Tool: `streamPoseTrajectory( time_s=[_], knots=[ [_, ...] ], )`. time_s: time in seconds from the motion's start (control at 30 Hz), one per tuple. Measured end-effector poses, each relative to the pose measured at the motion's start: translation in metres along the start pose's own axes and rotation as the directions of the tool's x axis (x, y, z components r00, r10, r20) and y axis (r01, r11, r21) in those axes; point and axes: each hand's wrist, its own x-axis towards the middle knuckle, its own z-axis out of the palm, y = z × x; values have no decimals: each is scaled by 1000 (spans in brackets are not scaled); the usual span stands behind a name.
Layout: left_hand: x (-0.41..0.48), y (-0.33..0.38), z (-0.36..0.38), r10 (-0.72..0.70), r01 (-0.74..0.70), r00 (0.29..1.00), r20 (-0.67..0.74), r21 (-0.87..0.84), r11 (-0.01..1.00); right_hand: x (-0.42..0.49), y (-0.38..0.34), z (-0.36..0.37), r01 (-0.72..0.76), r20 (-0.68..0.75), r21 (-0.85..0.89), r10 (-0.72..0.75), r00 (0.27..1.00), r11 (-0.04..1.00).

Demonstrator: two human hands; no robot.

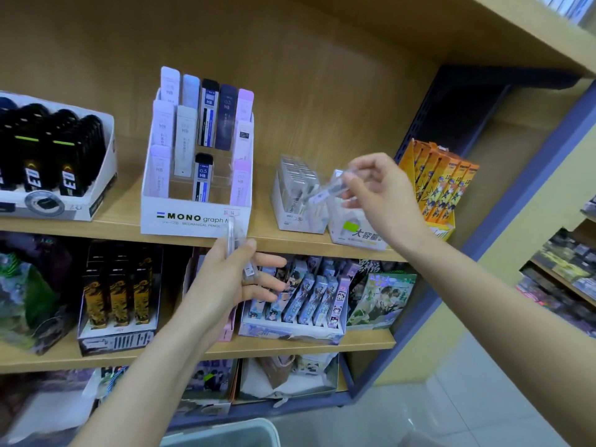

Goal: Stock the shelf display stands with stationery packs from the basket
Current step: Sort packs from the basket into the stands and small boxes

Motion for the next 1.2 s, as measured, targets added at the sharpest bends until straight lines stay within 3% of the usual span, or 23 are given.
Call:
streamPoseTrajectory(
  time_s=[0.07, 0.17, 0.47, 0.73, 0.83, 1.03, 1.2],
  knots=[
    [-1, 1, 0, -3, 3, 1000, -8, 18, 1000, 11, 6, 0, 59, -66, -88, -65, 996, 994],
    [-2, 2, -1, 23, -23, 1000, -9, 83, 996, 22, 13, 6, 104, -43, -206, -116, 992, 973],
    [-6, 4, -2, 49, -55, 998, 33, 250, 967, 37, 17, 28, 244, 219, -392, -168, 961, 887],
    [-8, 5, -5, 52, -60, 998, 39, 234, 970, 32, 23, 35, 263, 134, -501, -226, 965, 825],
    [-9, 5, -7, 50, -61, 998, 50, 249, 967, 10, 14, 36, 254, 86, -423, -241, 967, 870],
    [-7, 0, -8, 32, -49, 997, 73, 249, 967, -41, -5, 47, 106, 373, -190, -28, 927, 976],
    [-8, -5, -9, -3, -34, 993, 118, 309, 951, -57, -6, 49, -34, 430, -33, 45, 902, 999]
  ],
)
